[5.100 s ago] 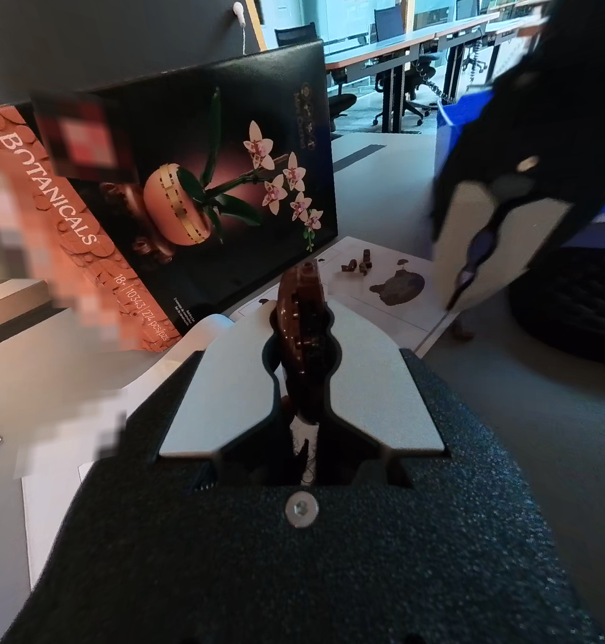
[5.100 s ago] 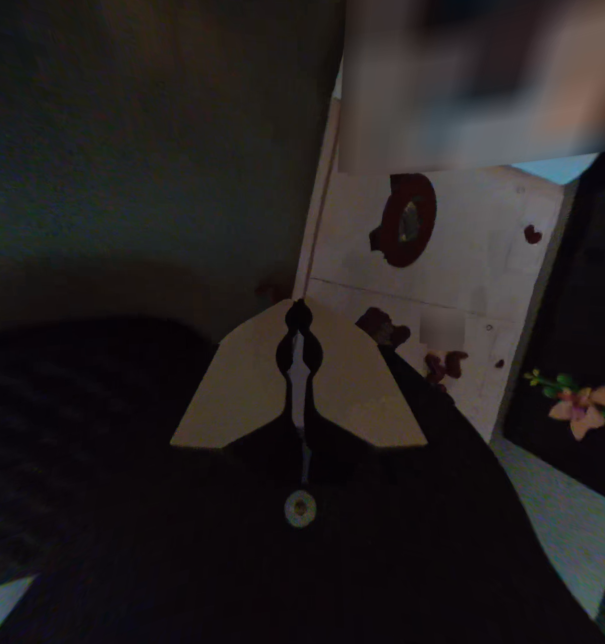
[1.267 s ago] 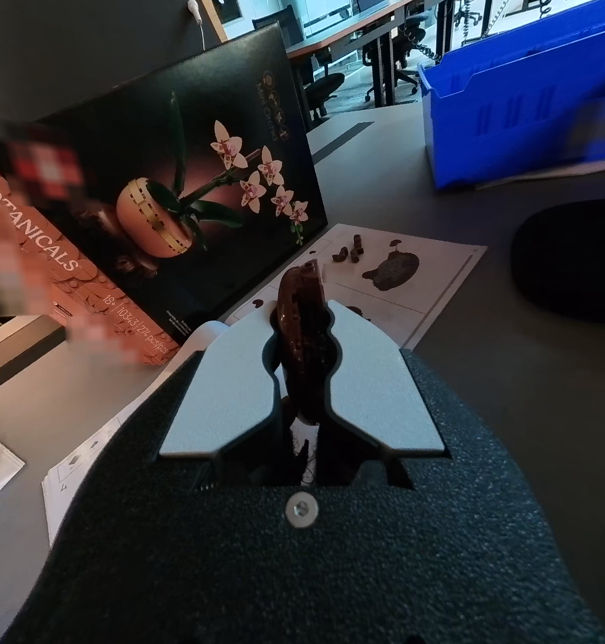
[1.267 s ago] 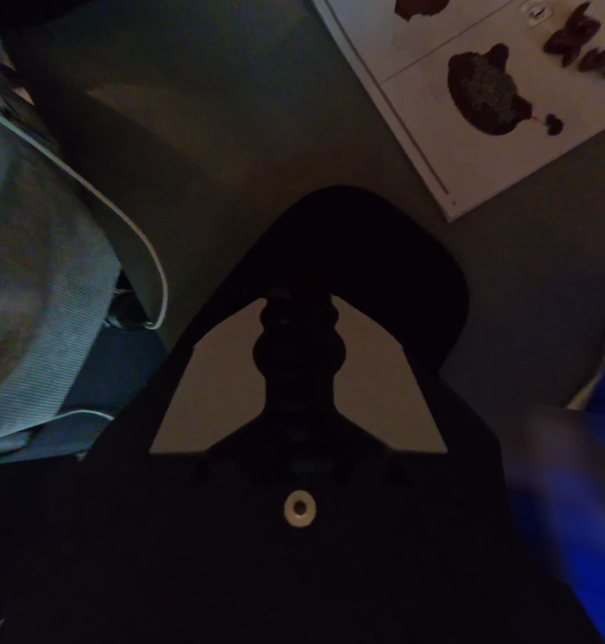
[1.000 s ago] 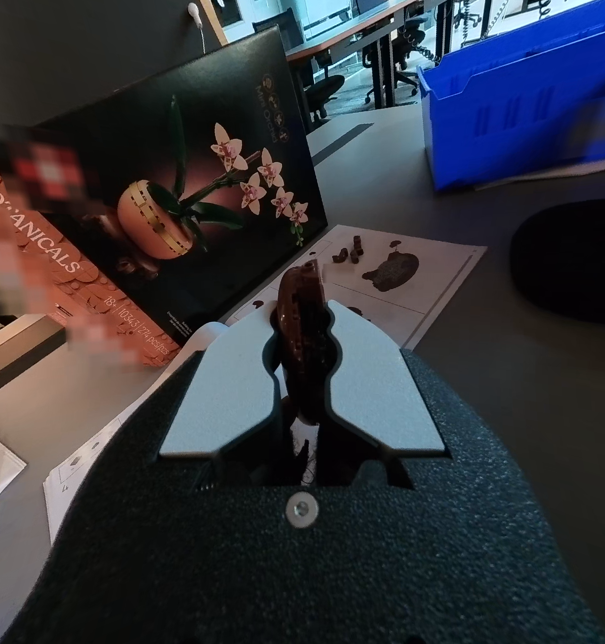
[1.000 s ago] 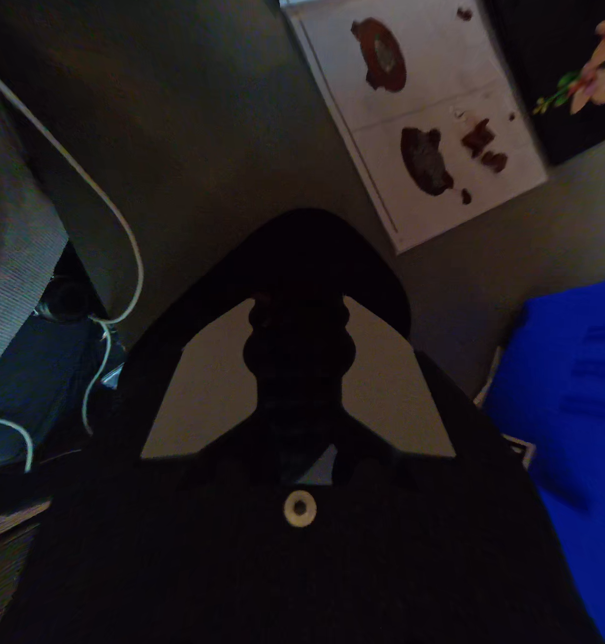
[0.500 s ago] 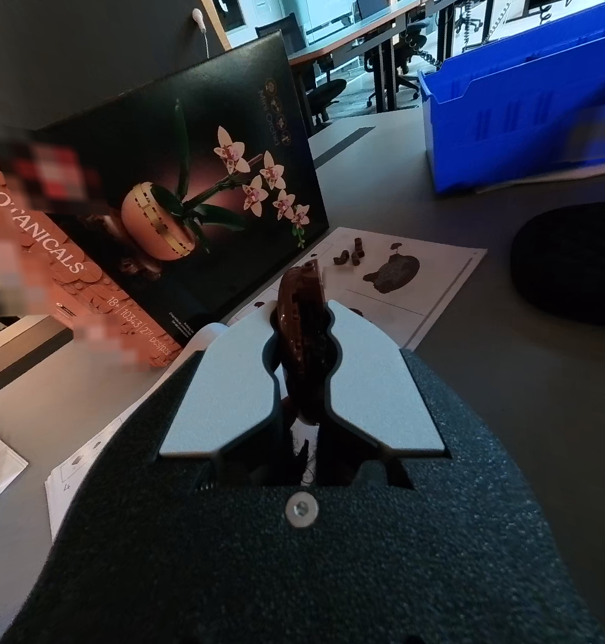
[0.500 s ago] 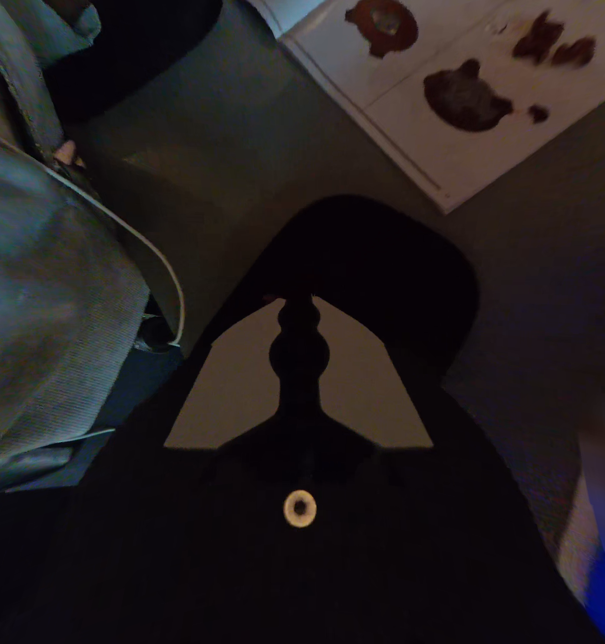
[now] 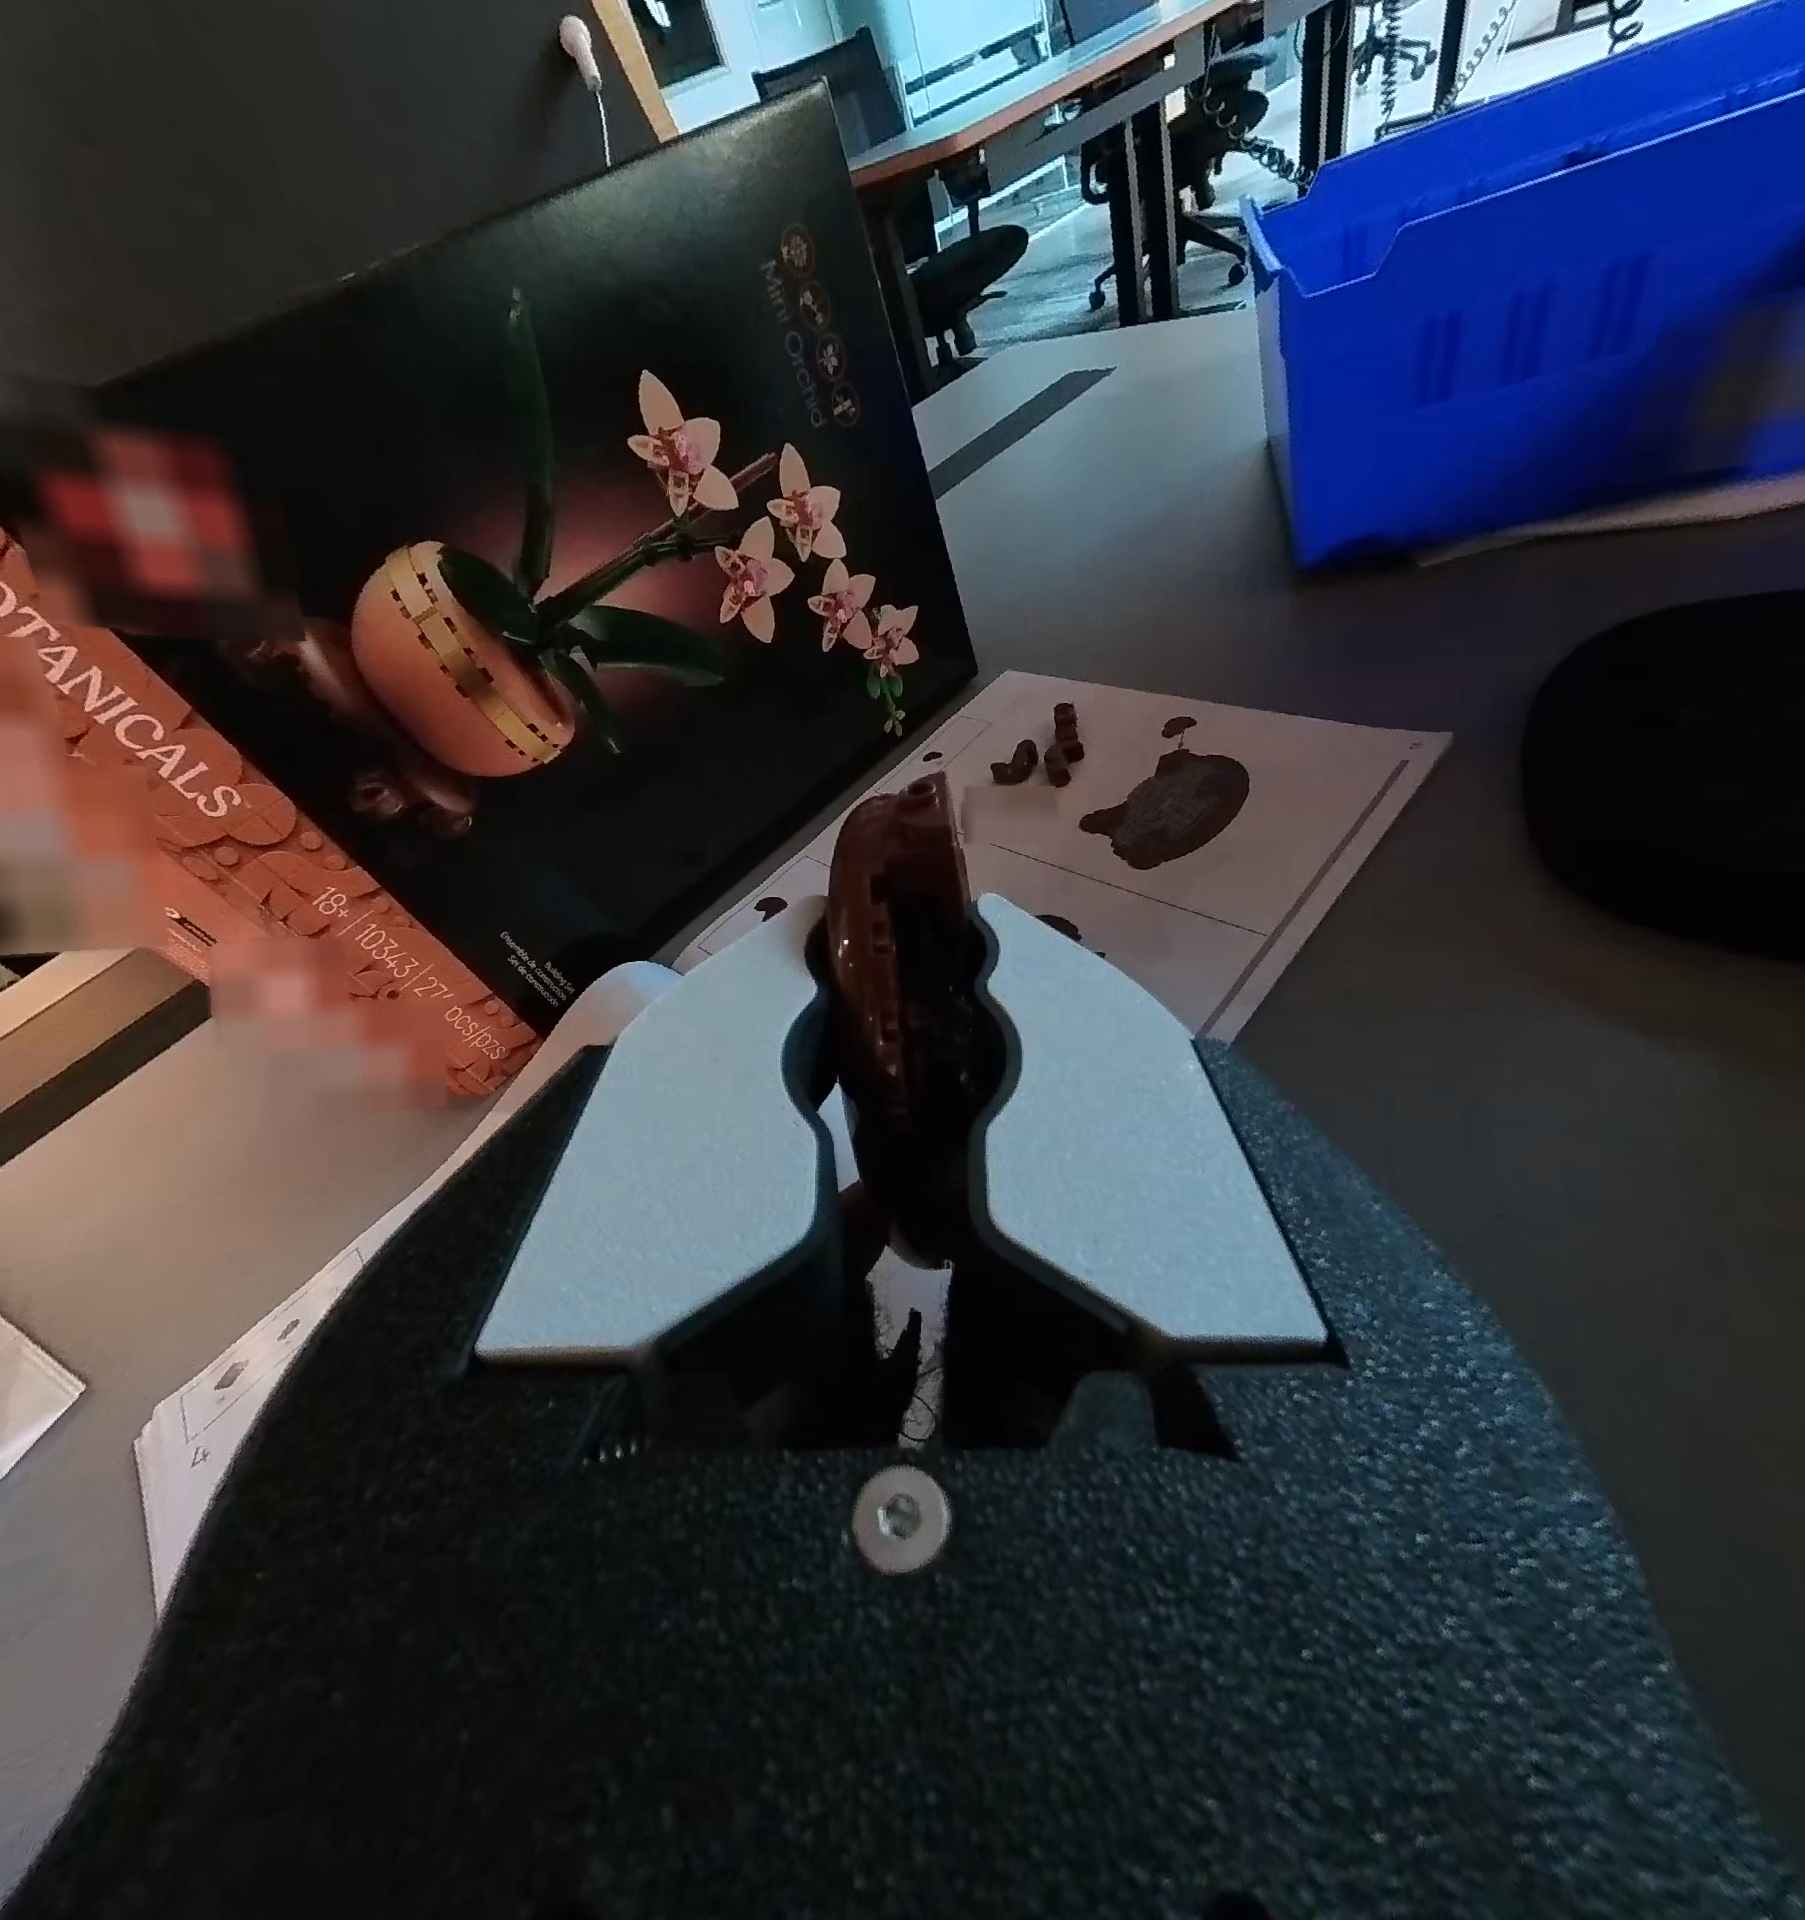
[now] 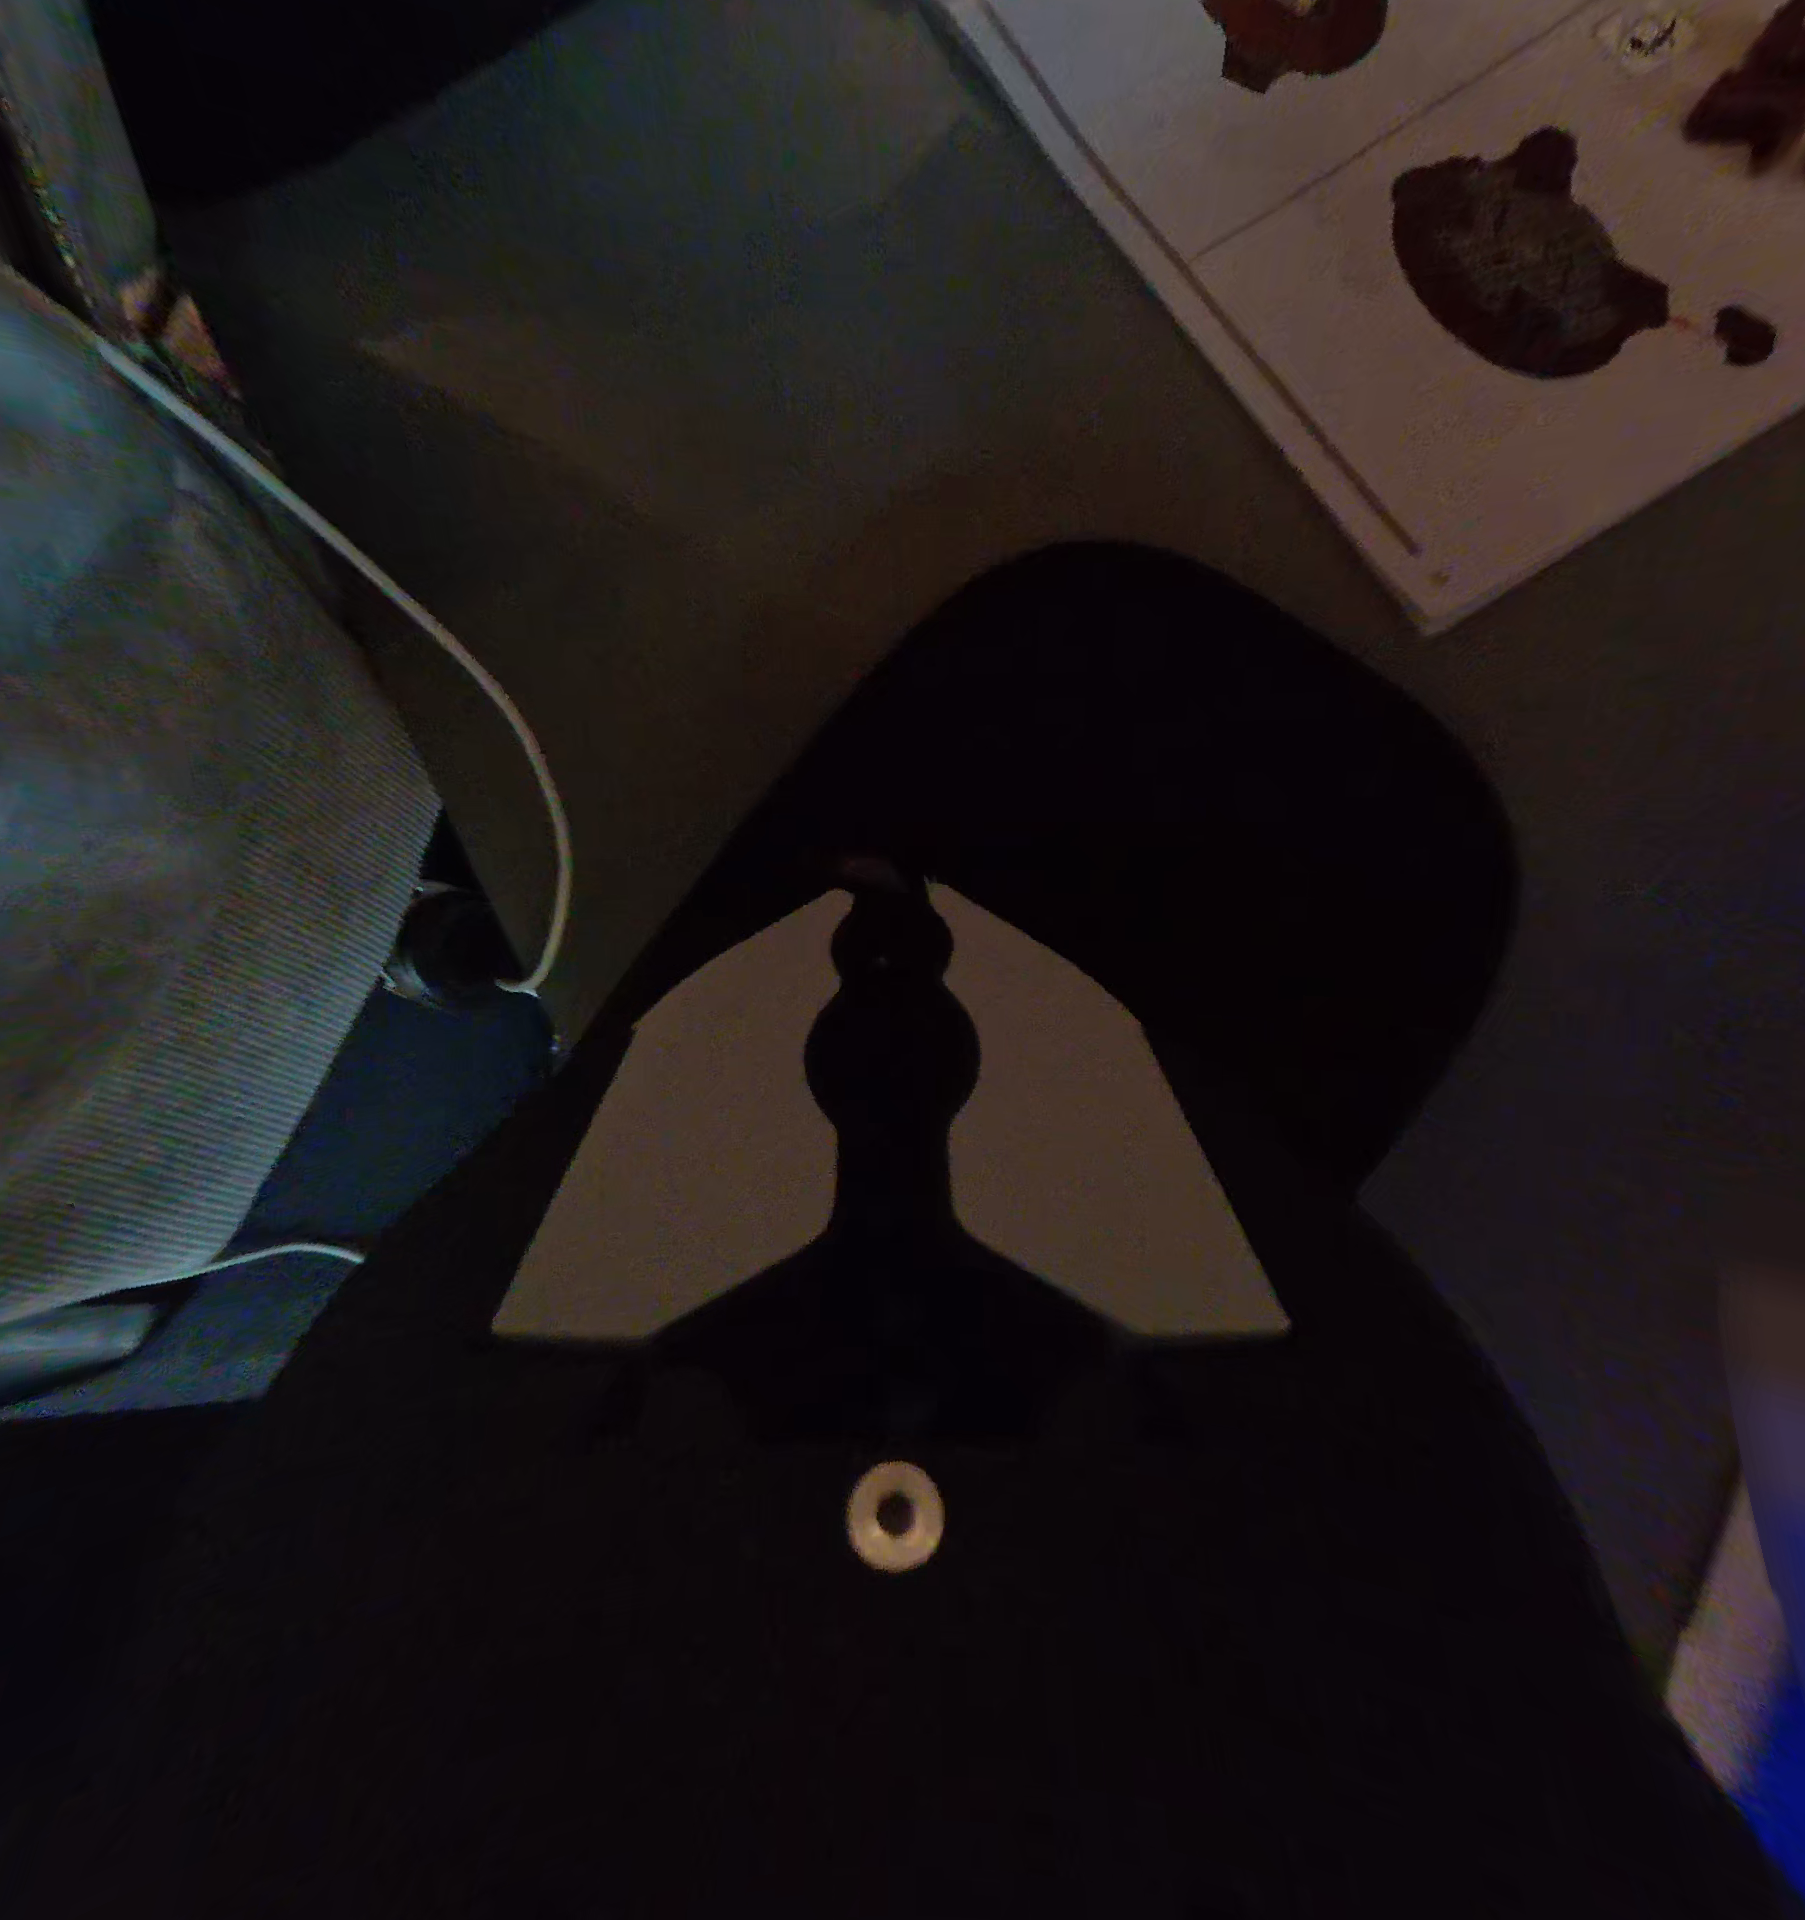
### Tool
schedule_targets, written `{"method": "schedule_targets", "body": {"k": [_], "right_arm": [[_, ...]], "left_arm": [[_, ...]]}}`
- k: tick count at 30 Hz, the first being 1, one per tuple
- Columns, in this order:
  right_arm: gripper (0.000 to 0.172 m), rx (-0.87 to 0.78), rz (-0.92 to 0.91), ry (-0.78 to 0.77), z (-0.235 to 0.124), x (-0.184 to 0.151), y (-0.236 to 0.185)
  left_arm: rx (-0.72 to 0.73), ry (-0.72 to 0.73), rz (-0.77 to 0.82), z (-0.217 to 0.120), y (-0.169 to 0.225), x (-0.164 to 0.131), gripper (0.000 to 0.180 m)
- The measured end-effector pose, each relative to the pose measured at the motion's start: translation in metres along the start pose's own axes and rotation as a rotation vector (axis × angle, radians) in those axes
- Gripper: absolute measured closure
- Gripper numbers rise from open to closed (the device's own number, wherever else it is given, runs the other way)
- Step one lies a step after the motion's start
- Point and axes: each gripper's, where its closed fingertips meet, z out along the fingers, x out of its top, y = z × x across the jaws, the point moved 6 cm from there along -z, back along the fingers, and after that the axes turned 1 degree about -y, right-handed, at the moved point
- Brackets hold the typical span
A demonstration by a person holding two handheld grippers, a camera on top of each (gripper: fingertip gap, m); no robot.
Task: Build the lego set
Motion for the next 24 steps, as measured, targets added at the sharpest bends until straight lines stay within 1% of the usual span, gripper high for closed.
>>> {"method": "schedule_targets", "body": {"k": [2, 3, 5, 9, 12, 14, 16, 19, 20, 21, 22, 24], "right_arm": [[0.167, -0.040, -0.037, 0.000, -0.002, 0.004, 0.001], [0.169, -0.072, -0.044, 0.025, -0.005, 0.007, 0.004], [0.169, -0.095, -0.019, 0.130, -0.013, 0.018, 0.009], [0.169, -0.113, 0.088, 0.321, -0.023, 0.032, 0.025], [0.169, -0.097, 0.152, 0.504, -0.030, 0.046, 0.033], [0.169, -0.163, 0.139, 0.576, -0.034, 0.059, 0.040], [0.169, -0.309, -0.020, 0.579, -0.037, 0.079, 0.039], [0.170, -0.572, -0.391, 0.488, -0.036, 0.116, 0.025], [0.170, -0.632, -0.506, 0.472, -0.034, 0.127, 0.019], [0.170, -0.666, -0.589, 0.473, -0.032, 0.138, 0.013], [0.170, -0.674, -0.635, 0.486, -0.030, 0.146, 0.007], [0.170, -0.650, -0.648, 0.518, -0.028, 0.158, 0.002]], "left_arm": [[-0.001, 0.002, 0.004, 0.001, -0.001, 0.001, 0.159], [-0.002, 0.000, 0.005, 0.001, -0.001, 0.002, 0.159], [-0.003, 0.002, 0.008, 0.001, -0.001, 0.002, 0.159], [-0.027, 0.013, -0.014, -0.002, 0.002, 0.008, 0.159], [-0.143, 0.097, -0.095, -0.005, 0.011, 0.025, 0.159], [-0.269, 0.131, -0.150, -0.006, 0.024, 0.037, 0.160], [-0.389, 0.144, -0.237, -0.005, 0.036, 0.045, 0.160], [-0.535, 0.178, -0.374, -0.002, 0.046, 0.054, 0.159], [-0.579, 0.187, -0.415, -0.002, 0.047, 0.056, 0.159], [-0.606, 0.201, -0.461, -0.002, 0.047, 0.058, 0.159], [-0.625, 0.223, -0.501, -0.003, 0.046, 0.060, 0.159], [-0.653, 0.269, -0.546, -0.006, 0.044, 0.061, 0.159]]}}
